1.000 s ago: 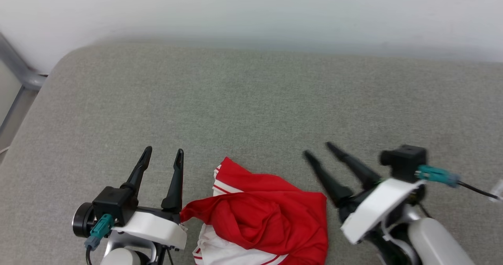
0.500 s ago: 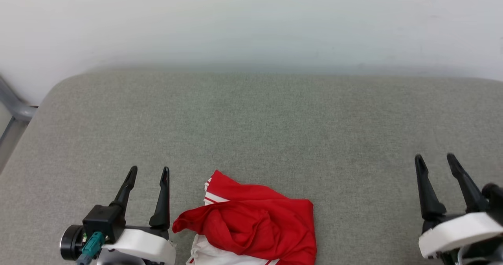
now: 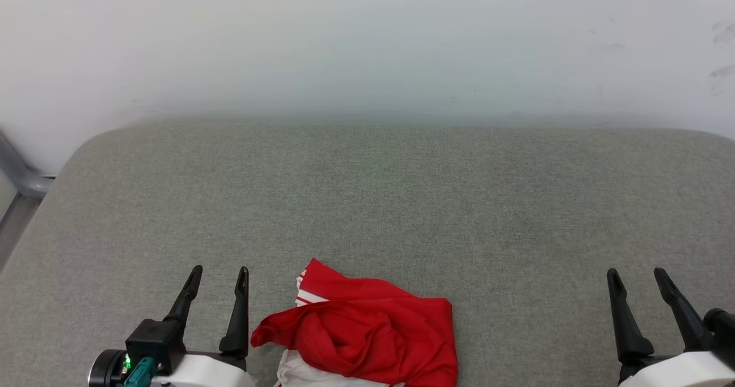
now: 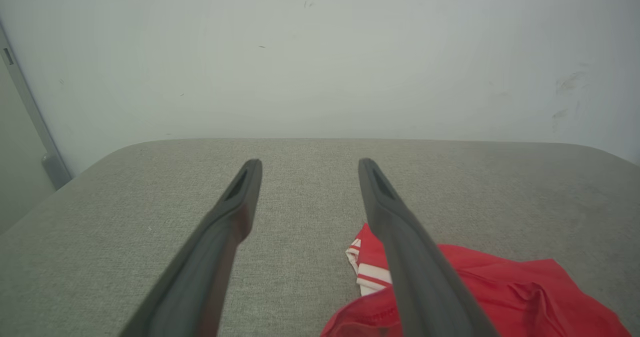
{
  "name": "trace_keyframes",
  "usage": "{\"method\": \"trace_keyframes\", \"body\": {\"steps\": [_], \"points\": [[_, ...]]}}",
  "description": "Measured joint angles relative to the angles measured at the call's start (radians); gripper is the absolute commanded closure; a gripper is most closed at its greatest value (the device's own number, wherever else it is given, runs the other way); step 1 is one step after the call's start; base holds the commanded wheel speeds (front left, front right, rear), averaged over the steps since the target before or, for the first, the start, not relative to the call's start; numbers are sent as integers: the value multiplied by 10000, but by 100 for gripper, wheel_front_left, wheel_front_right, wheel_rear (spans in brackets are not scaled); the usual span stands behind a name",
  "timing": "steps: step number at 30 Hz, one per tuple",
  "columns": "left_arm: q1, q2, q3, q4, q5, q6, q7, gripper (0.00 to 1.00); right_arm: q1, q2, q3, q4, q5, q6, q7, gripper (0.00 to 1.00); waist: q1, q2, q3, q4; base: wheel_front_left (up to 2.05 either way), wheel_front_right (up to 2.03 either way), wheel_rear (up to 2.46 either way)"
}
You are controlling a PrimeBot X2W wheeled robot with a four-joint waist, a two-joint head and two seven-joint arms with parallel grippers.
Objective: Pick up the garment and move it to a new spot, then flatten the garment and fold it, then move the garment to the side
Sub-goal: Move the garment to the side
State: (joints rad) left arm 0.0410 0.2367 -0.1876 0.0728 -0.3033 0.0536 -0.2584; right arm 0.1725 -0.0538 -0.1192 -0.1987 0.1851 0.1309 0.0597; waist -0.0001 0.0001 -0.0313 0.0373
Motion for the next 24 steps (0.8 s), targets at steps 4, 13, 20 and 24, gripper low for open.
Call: {"method": "trace_keyframes", "body": {"steps": [4, 13, 20, 24], "points": [[-1, 21, -13, -23, -4, 8, 0, 0, 66, 13, -111, 40, 291, 0, 221, 0, 0, 0, -10, 8, 0, 0, 0], [-270, 27, -54, -98, -67, 10, 0, 0, 78, -63, -867, 1452, 2092, 0, 3058, 0, 0, 0, 175, 298, 0, 0, 0], [-738, -153, -127, -265, -59, -63, -13, 0, -224, -602, 840, 1329, 3400, 0, 5676, 0, 1, 0, 840, 729, 0, 0, 0], [-1247, -422, -92, -316, 12, -228, -17, 0, -1150, -738, 2140, 1534, 4174, 0, 6291, 0, 1, 0, 1655, 1153, 0, 0, 0]]}}
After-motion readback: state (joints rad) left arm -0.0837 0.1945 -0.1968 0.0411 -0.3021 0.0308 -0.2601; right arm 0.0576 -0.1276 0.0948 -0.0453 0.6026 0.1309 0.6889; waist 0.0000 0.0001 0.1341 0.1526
